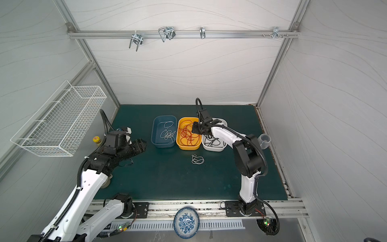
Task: Untangle and sort cables by color
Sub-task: Place the cable in the container.
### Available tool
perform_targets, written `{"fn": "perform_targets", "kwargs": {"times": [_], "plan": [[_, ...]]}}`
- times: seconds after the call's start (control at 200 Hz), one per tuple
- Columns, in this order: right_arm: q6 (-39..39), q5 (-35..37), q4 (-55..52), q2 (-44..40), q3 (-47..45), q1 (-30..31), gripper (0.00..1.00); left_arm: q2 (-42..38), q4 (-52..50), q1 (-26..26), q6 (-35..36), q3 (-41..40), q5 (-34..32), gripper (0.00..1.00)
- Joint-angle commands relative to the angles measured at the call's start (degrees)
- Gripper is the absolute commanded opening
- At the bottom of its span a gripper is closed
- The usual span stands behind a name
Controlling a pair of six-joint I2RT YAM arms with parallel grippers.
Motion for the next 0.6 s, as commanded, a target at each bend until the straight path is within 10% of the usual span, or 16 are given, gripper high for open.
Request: {"fn": "perform_targets", "kwargs": {"times": [0.0,0.595], "plan": [[0.63,0.34,0.92,1.72,-0.92,0.00,0.00,0.17,1.92,0.34,-0.06,0.39,-0.02,0.67],[1.09,4.15,-1.71,-1.96,-3.06,0.75,0.08,0.52,2.09,0.44,-0.03,0.39,0.25,0.67]]}}
